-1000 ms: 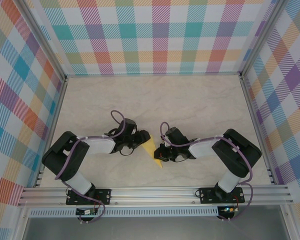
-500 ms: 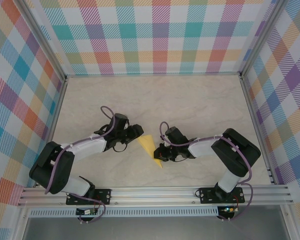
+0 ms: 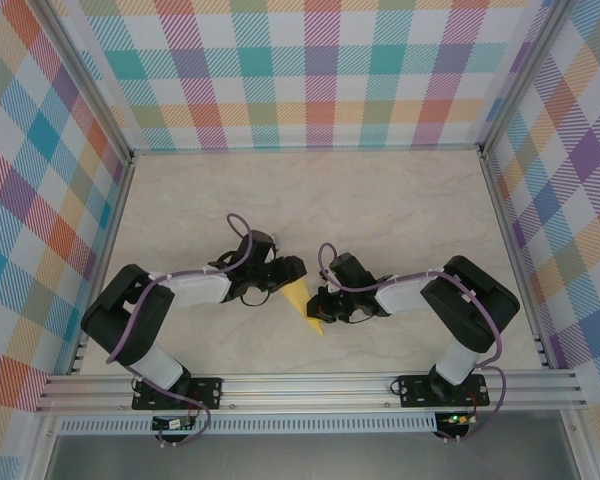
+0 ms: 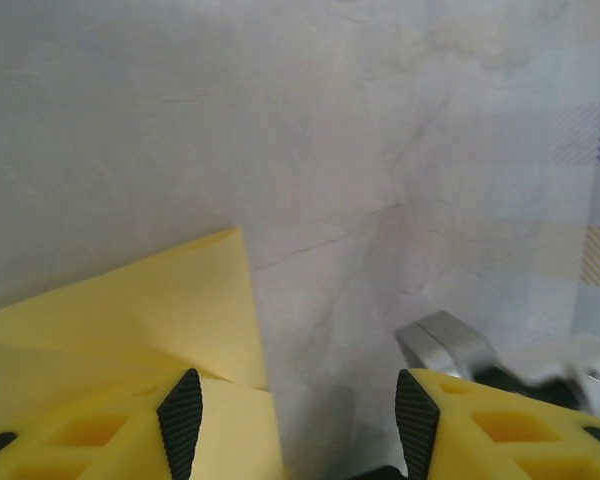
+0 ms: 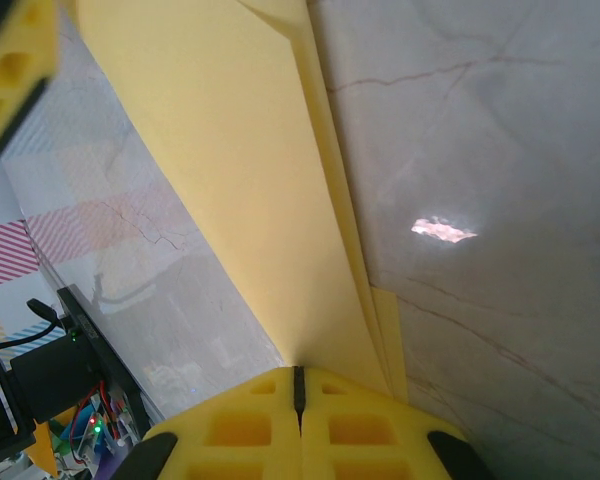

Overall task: Fold a paper plane with a square sheet of paper (pick it up from the middle)
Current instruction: Fold the wing for the fifth time at the center of the table.

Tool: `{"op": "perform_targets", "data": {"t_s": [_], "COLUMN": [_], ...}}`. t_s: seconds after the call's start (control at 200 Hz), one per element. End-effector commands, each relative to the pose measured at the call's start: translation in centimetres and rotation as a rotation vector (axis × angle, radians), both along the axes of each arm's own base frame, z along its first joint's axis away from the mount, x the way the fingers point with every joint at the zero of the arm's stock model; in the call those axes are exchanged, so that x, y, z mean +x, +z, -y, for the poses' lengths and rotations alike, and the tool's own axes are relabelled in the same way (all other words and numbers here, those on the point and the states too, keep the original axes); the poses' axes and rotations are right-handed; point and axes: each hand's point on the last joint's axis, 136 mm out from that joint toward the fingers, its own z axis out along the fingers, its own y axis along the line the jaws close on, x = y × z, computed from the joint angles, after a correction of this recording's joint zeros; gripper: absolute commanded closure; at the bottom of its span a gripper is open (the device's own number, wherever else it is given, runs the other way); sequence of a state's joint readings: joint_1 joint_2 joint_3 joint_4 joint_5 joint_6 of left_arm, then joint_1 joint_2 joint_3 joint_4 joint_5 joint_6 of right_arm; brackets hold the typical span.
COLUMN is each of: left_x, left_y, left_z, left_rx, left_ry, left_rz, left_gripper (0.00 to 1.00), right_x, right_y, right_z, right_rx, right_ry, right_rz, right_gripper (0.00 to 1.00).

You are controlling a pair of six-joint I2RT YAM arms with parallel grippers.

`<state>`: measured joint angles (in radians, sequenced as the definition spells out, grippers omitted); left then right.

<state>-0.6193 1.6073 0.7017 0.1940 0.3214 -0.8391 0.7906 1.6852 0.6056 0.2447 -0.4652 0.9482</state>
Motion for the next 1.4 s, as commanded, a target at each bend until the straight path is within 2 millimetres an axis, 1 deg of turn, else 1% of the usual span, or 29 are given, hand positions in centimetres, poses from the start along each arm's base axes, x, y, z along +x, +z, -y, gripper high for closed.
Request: {"op": "perform_targets", "data": {"t_s": [0.0, 0.1, 0.305, 0.415, 0.525, 0.62, 0.67, 0.77, 0.865, 0.97, 1.045, 1.09, 1.15, 1.24, 1.395], "left_x": [1.3, 1.6, 2.6, 3.1, 3.5, 3.8, 4.1, 4.5, 4.7, 4.4, 3.7, 3.1, 2.3, 1.4, 0.3], "left_y": [-0.9, -2.1, -3.3, -3.7, -3.6, -3.2, -2.7, -0.8, 1.6, 4.0, 5.2, 5.5, 5.5, 5.0, 3.3], "left_z": [-0.5, -2.2, -5.0, -6.1, -7.0, -7.8, -7.9, -8.1, -8.0, -7.3, -6.0, -4.9, -3.5, -1.7, 1.1], "left_rx": [0.041, 0.080, 0.103, 0.112, 0.104, 0.100, 0.082, 0.065, 0.048, -0.020, -0.061, -0.077, -0.090, -0.111, -0.112], "left_ry": [0.014, 0.047, 0.086, 0.098, 0.106, 0.120, 0.125, 0.129, 0.131, 0.133, 0.112, 0.087, 0.054, 0.027, -0.031], "left_rz": [0.027, 0.020, 0.009, 0.003, -0.002, 0.000, 0.006, 0.032, 0.070, 0.094, 0.100, 0.099, 0.089, 0.070, 0.030], "left_gripper": [0.45, 0.45, 0.45, 0.45, 0.45, 0.45, 0.45, 0.45, 0.45, 0.45, 0.46, 0.47, 0.48, 0.49, 0.49], "right_x": [-1.9, -2.0, -2.2, -2.2, -2.1, -2.0, -1.9, -1.9, -1.6, -1.0, -0.5, -0.1, 0.4, 1.2, 1.9], "right_y": [-3.0, -3.1, -3.3, -3.3, -3.2, -3.1, -3.1, -3.1, -3.0, -2.7, -2.4, -2.3, -2.1, -1.8, -1.6], "right_z": [2.3, 2.3, 2.5, 2.4, 2.3, 2.2, 2.1, 2.0, 1.8, 1.4, 1.1, 0.8, 0.5, 0.1, -0.3], "right_rx": [-0.120, -0.122, -0.130, -0.131, -0.127, -0.124, -0.123, -0.118, -0.117, -0.109, -0.097, -0.087, -0.077, -0.062, -0.057], "right_ry": [0.005, 0.008, 0.011, 0.012, 0.009, 0.011, 0.009, 0.007, 0.000, -0.017, -0.038, -0.050, -0.075, -0.100, -0.122], "right_rz": [-0.080, -0.086, -0.095, -0.095, -0.092, -0.092, -0.092, -0.095, -0.090, -0.084, -0.077, -0.073, -0.066, -0.052, -0.040], "right_gripper": [0.95, 0.95, 0.95, 0.95, 0.95, 0.95, 0.95, 0.95, 0.95, 0.94, 0.94, 0.94, 0.94, 0.94, 0.94]}}
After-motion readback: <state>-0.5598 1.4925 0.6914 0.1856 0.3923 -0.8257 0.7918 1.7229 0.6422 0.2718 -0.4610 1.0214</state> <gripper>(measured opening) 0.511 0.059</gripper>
